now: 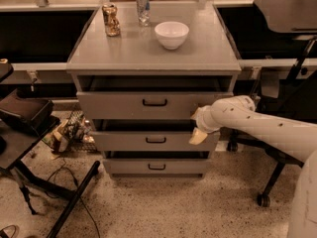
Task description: Close top drawer
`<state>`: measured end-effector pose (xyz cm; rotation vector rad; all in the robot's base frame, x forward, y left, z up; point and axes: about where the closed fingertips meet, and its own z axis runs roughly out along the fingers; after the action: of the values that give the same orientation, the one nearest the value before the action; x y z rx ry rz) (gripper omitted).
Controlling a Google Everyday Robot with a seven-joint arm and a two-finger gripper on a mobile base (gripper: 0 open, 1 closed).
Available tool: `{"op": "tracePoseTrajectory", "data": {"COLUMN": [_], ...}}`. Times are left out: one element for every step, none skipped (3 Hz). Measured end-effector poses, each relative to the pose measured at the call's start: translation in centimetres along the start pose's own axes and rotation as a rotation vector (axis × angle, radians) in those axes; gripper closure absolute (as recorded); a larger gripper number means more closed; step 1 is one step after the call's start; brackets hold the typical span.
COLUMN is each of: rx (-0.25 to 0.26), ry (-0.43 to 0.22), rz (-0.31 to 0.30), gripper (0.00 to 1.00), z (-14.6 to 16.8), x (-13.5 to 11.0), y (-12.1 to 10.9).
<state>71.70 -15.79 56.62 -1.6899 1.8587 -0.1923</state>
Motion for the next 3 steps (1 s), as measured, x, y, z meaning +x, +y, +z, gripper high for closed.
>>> {"op": "tracePoseTrajectory", "data": {"rx": [0.0,-0.033,-0.122], "ry": [0.0,0.04,0.126], "rz": [0.0,-0.055,-0.111], "gripper": [0.42,0.65,0.88], "z": [-0.1,-2.8,-8.8], "x": [0.0,-1.0,-2.8], "y": [0.2,1.1,4.1]}}
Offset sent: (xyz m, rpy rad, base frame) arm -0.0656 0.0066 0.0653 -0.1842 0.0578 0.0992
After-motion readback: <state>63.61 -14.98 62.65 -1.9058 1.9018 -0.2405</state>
